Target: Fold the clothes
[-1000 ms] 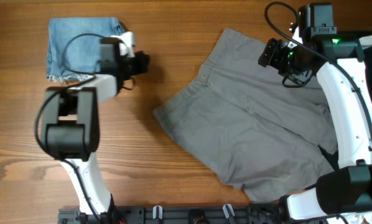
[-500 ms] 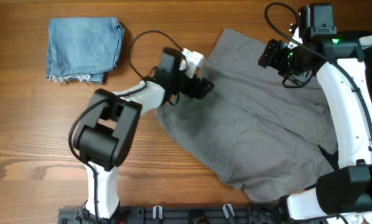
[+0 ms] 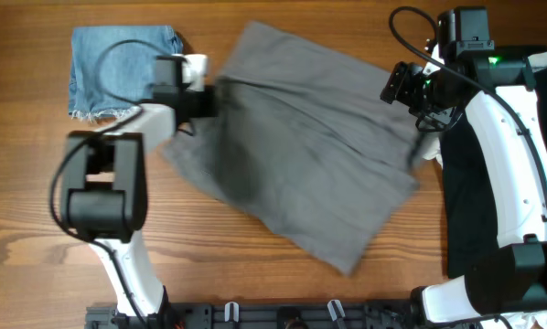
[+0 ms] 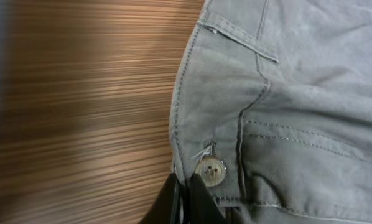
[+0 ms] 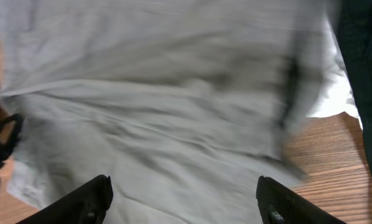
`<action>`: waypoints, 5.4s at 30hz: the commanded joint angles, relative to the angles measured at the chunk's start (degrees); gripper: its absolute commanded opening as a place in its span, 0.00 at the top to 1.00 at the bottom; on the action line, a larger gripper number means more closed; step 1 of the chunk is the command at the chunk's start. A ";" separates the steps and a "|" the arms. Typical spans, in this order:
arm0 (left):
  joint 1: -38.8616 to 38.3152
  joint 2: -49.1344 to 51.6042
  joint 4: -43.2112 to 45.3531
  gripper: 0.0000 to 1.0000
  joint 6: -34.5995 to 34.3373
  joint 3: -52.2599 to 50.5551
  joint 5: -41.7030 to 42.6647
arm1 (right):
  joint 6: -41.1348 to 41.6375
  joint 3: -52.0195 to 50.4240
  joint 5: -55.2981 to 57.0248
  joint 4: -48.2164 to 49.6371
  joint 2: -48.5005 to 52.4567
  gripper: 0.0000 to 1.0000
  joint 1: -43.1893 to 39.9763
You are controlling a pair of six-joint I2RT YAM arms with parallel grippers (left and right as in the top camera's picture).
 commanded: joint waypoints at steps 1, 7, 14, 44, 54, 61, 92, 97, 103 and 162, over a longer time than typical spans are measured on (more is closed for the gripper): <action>6.14 -4.09 -4.98 0.88 -0.74 -1.75 1.11 | -0.37 0.13 -0.44 0.09 0.11 0.20 -0.11; 5.92 -19.10 -14.67 0.40 -0.35 -1.75 8.76 | -1.49 0.13 6.21 3.45 2.95 0.44 -0.20; -2.10 -21.09 -33.38 0.48 4.50 -2.21 8.83 | -1.60 0.13 5.86 18.67 18.75 0.23 -3.23; -13.00 -9.07 -40.39 0.30 5.44 -2.38 1.66 | -1.22 0.17 -31.15 51.89 33.55 0.41 -14.47; -13.00 -9.07 -39.30 0.27 5.44 -2.38 1.70 | -10.05 0.15 -23.87 35.45 33.53 0.96 -10.97; -13.00 -9.07 -38.40 0.24 5.46 -2.36 1.70 | 2.27 0.35 -41.09 54.69 33.53 0.33 -16.22; -4.33 -30.69 -52.98 0.00 5.70 7.17 -5.25 | -16.00 -30.56 -15.45 18.88 12.31 0.53 -9.92; -4.33 -30.69 -52.11 0.00 5.68 7.17 -5.25 | -16.48 -30.42 -16.92 21.64 12.31 0.64 -9.92; -4.33 -30.69 -51.84 0.00 5.70 7.17 -5.25 | -16.46 -28.85 -19.80 21.42 12.07 0.94 -10.97; 9.29 -15.85 -39.54 0.96 5.49 -2.21 10.47 | -6.01 -44.06 -18.69 37.68 -3.85 0.96 -18.67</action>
